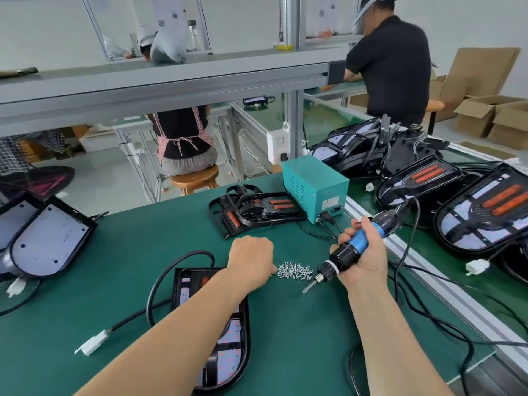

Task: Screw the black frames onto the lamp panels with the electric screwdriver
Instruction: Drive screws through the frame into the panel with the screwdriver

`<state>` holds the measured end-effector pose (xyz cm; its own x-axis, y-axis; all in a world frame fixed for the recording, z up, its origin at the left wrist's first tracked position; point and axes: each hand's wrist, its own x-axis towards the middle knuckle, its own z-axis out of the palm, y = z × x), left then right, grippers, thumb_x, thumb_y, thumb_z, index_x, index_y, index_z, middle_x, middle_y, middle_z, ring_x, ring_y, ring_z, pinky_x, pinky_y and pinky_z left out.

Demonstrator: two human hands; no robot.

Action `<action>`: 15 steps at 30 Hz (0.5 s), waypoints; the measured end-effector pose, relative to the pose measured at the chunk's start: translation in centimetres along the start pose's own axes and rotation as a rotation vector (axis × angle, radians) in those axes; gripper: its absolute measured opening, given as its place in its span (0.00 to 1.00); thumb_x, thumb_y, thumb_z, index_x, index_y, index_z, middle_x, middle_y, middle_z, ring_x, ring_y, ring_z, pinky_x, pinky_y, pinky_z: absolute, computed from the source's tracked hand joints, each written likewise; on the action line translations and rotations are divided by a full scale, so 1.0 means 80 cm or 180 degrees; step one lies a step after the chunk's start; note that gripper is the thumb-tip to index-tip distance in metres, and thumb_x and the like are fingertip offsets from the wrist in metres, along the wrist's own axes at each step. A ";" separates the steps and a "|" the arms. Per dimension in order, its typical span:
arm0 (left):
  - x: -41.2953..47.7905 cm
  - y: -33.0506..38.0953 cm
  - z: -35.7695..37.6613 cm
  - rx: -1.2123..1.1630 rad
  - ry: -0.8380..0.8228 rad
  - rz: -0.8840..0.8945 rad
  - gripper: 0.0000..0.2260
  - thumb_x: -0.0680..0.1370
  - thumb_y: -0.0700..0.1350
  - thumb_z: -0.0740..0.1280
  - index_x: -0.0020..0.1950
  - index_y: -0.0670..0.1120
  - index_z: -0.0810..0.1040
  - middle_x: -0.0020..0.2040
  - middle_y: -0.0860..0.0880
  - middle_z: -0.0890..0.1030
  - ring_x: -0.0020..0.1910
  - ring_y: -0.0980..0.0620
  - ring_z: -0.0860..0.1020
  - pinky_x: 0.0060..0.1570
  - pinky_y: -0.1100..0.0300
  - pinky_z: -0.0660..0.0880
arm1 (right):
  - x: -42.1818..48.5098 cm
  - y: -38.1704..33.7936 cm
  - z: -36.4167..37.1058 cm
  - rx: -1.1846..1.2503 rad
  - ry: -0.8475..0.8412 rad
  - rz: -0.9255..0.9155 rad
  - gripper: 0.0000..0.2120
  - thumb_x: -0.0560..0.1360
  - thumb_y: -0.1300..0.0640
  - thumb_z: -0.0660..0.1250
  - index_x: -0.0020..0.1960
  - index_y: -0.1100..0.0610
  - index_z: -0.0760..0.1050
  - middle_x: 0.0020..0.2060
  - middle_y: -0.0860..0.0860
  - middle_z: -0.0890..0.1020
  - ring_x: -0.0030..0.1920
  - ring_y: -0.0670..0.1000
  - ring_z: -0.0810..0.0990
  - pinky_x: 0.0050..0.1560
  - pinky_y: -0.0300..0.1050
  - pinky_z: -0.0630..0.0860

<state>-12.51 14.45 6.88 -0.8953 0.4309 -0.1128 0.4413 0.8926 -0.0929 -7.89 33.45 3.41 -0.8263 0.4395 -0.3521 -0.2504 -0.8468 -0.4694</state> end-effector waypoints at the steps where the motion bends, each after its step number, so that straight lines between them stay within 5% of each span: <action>1: 0.003 0.000 0.002 -0.0074 -0.0045 -0.0009 0.12 0.78 0.52 0.70 0.51 0.44 0.83 0.46 0.43 0.84 0.49 0.42 0.81 0.52 0.52 0.76 | 0.001 0.000 0.000 0.0024 0.0008 0.0006 0.08 0.75 0.49 0.74 0.44 0.52 0.78 0.33 0.45 0.79 0.29 0.44 0.76 0.33 0.38 0.69; 8: -0.002 0.005 0.005 -0.0524 -0.0072 -0.0058 0.06 0.79 0.40 0.63 0.53 0.42 0.77 0.50 0.43 0.81 0.50 0.41 0.78 0.50 0.50 0.76 | 0.005 0.001 -0.001 0.0098 -0.0021 0.0037 0.08 0.75 0.50 0.74 0.44 0.52 0.78 0.33 0.46 0.78 0.29 0.45 0.76 0.30 0.37 0.70; 11: -0.021 0.003 -0.002 -0.1280 0.0208 -0.0132 0.04 0.78 0.38 0.61 0.49 0.45 0.73 0.47 0.45 0.80 0.47 0.43 0.77 0.46 0.53 0.75 | 0.004 0.000 0.001 0.0090 -0.0008 0.0037 0.08 0.75 0.50 0.74 0.44 0.53 0.78 0.33 0.46 0.78 0.29 0.45 0.76 0.33 0.38 0.69; 15: -0.074 0.002 -0.012 -0.2875 0.0189 -0.0263 0.05 0.75 0.40 0.70 0.41 0.48 0.77 0.34 0.49 0.83 0.35 0.54 0.80 0.34 0.65 0.73 | -0.007 -0.001 0.009 0.0142 0.0035 0.0001 0.08 0.75 0.51 0.74 0.43 0.52 0.77 0.33 0.46 0.78 0.29 0.45 0.76 0.35 0.38 0.69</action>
<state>-7.20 12.17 8.51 -0.9347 0.3448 -0.0866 0.1826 0.6747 0.7152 -7.78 33.06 4.23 -0.8210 0.4422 -0.3613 -0.2725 -0.8594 -0.4327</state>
